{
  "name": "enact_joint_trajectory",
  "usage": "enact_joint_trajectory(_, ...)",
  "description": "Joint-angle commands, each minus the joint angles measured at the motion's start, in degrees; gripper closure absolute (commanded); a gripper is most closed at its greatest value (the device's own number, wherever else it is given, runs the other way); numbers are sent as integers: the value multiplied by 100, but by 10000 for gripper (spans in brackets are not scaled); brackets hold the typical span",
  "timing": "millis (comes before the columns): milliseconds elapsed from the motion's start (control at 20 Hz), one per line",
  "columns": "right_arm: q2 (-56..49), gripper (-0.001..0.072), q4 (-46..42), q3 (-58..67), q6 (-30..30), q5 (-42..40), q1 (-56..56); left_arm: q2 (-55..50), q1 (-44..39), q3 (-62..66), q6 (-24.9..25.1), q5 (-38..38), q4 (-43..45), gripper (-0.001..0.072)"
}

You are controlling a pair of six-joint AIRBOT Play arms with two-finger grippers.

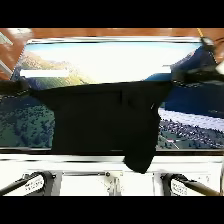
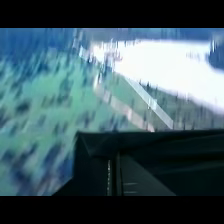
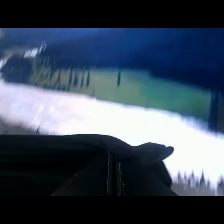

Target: Fold the shirts.

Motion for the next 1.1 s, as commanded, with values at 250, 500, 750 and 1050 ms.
enact_joint_trajectory(250,-2173,651,11,-142,-13,-4553,890,-2262,-734,315,649,2868,-901,669)
enact_joint_trajectory(500,-2446,651,122,-142,31,-3834,846,-2680,-798,315,682,2723,-859,669)
enact_joint_trajectory(750,-1768,652,96,-142,28,-968,470,-2616,-420,774,629,129,-490,670)
enact_joint_trajectory(1050,-2310,652,122,-251,256,387,520,-3069,-529,767,-354,-933,262,670)
